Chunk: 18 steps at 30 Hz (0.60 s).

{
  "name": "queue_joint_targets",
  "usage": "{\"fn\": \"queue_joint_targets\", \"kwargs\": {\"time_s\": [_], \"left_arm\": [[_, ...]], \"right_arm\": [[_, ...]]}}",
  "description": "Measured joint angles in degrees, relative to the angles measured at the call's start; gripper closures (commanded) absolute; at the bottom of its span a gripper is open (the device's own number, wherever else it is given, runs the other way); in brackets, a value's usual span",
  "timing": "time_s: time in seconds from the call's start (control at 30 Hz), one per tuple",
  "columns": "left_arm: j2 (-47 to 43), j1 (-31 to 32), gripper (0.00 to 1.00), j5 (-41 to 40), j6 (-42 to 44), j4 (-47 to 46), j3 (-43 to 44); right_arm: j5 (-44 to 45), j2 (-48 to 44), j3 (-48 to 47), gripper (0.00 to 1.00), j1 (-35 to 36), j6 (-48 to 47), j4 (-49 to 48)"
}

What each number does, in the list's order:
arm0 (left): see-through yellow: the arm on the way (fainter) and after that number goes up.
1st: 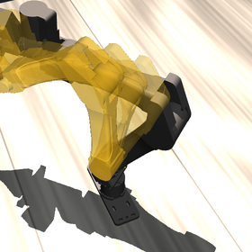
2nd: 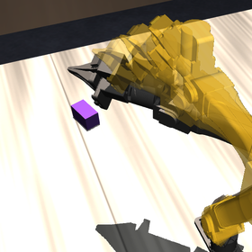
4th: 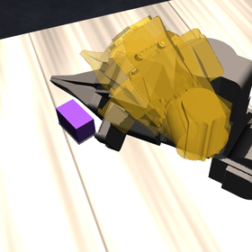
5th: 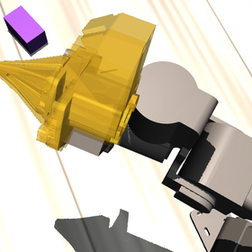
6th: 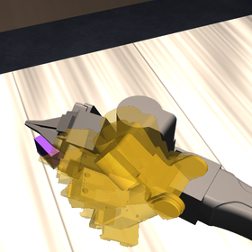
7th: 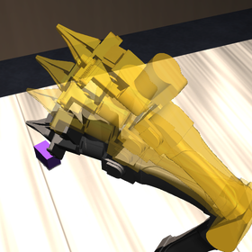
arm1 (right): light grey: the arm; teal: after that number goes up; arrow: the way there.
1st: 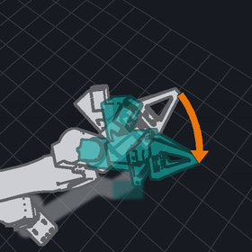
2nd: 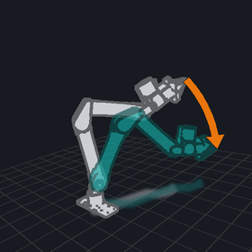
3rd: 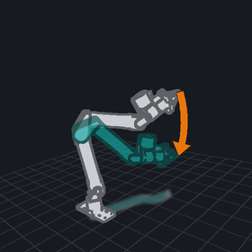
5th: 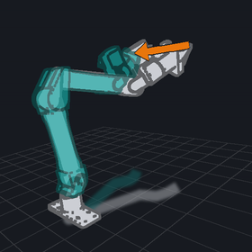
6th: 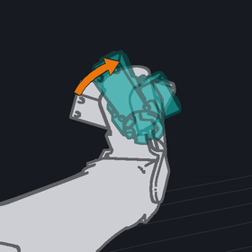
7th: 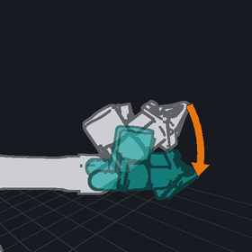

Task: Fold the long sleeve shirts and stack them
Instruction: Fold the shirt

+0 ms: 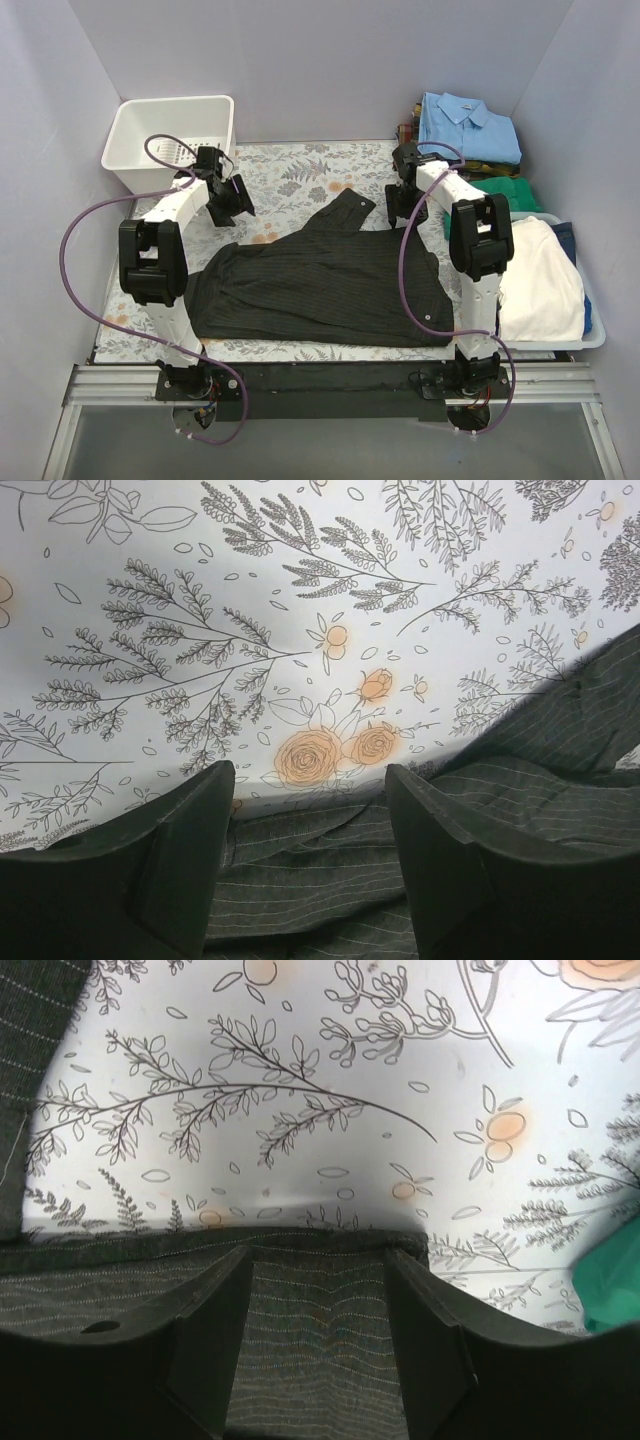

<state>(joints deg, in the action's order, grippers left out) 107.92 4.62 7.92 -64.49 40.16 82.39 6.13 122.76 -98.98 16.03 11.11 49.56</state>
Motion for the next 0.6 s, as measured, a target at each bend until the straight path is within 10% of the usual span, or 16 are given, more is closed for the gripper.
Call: {"fn": "queue_joint_targets", "kwargs": {"time_s": [0.13,0.33,0.6], "left_arm": [[0.0,0.0,0.39,0.9,0.5,-0.4,0.6],[1.9,0.4,0.38,3.6,1.9,-0.3,2.3],[10.3,9.3,0.36,5.6,7.0,-3.2,11.0]], "right_arm": [[-0.3,1.6,-0.2,0.46,0.0,0.0,-0.1],[-0.6,2.2,0.9,0.99,0.0,0.0,-0.2],[-1.0,-0.7,5.5,0.99,0.0,0.7,-2.8]]}}
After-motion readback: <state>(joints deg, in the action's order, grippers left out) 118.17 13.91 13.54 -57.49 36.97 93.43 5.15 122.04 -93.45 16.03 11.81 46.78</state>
